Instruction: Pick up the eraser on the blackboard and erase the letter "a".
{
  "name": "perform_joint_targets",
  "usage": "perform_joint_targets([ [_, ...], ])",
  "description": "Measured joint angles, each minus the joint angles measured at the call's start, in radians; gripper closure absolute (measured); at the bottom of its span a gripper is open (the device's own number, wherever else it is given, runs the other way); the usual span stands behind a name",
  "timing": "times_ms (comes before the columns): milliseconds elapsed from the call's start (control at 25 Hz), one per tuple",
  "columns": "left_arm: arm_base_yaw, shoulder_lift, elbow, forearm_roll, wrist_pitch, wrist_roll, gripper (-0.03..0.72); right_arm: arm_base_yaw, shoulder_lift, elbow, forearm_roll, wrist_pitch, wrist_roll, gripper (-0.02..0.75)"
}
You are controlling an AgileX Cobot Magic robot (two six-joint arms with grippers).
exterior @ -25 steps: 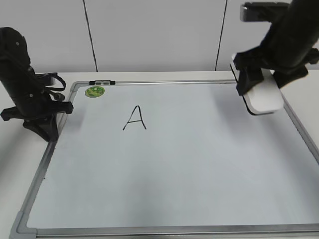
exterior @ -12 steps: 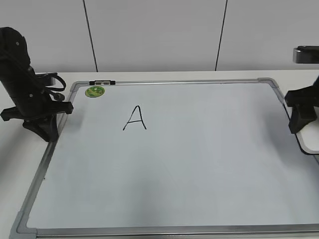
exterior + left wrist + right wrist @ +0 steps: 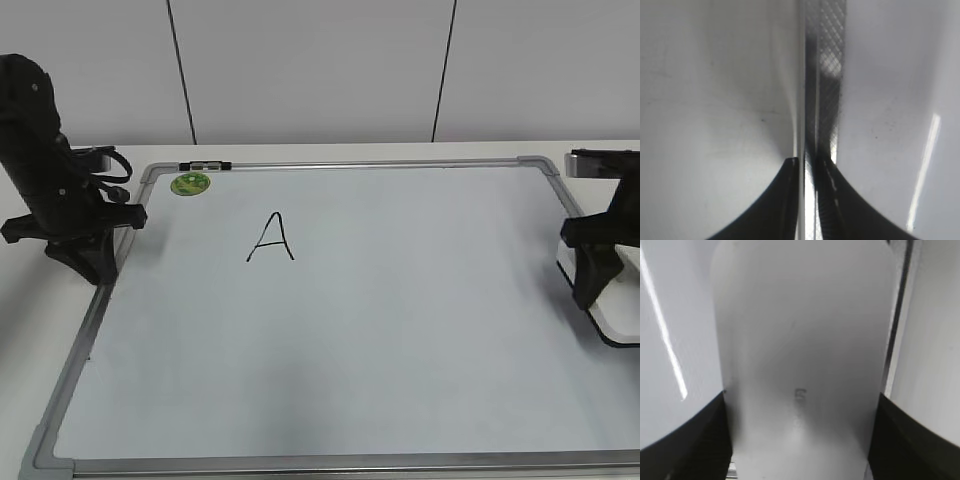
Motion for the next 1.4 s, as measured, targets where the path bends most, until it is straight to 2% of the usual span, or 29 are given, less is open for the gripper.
perform_joint_targets([
  [480, 0.000, 0.000, 0.000, 0.000, 0.002, 0.000, 0.601, -0.070, 0.162, -0.195, 0.046, 0.019, -0.036, 0.219],
  [1400, 0.000, 0.000, 0.000, -0.004, 0.002, 0.000, 0.587, -0.070, 0.228, -0.237, 0.055, 0.029, -0.044, 0.219],
])
